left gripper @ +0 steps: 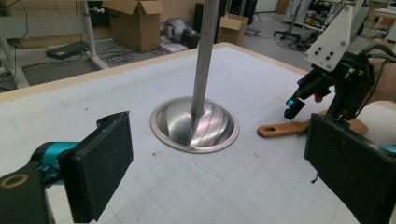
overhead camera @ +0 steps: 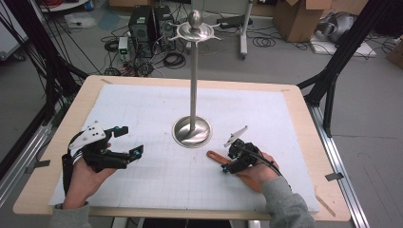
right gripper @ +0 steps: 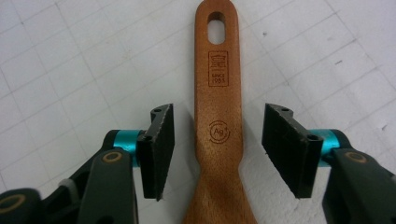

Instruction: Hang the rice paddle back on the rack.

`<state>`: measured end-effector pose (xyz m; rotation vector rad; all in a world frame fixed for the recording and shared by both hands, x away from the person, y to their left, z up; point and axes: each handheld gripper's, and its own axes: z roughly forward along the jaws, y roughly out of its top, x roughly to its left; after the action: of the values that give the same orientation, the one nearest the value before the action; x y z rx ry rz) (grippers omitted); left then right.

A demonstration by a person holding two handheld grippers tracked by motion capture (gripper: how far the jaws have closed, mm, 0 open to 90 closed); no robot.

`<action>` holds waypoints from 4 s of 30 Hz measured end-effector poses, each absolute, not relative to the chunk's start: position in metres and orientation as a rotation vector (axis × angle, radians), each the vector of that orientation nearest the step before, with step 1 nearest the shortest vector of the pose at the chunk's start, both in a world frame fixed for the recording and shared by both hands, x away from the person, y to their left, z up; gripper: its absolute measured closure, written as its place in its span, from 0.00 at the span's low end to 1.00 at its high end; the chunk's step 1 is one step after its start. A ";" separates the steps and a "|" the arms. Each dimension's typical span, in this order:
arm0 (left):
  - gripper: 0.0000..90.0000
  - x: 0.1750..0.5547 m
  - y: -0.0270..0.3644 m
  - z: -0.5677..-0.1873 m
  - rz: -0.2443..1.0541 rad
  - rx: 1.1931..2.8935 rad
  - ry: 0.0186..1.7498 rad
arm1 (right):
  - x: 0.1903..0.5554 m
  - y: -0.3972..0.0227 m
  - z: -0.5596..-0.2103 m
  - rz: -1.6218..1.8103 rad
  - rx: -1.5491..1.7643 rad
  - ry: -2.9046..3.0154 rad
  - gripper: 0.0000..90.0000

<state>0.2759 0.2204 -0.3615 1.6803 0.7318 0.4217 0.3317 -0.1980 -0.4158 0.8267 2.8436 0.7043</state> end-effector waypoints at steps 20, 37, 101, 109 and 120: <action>0.09 0.275 0.222 -0.361 0.421 1.680 0.731 | 0.330 -0.194 -0.416 0.658 0.819 2.833 0.71; 0.09 0.276 0.221 -0.362 0.421 1.681 0.734 | 0.321 -0.208 -0.405 0.817 0.839 2.765 0.72; 0.09 0.275 0.221 -0.360 0.418 1.673 0.731 | 0.299 -0.255 -0.314 1.478 0.801 2.273 0.72; 0.09 0.276 0.220 -0.360 0.411 1.675 0.726 | 0.305 -0.253 -0.298 1.516 0.799 2.242 0.72; 0.09 0.276 0.220 -0.361 0.400 1.665 0.725 | 0.321 -0.251 -0.271 1.554 0.790 2.219 0.72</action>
<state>0.2757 0.2203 -0.3607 1.6654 0.7255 0.4001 0.3212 -0.2515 -0.2713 0.7902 2.2191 1.5542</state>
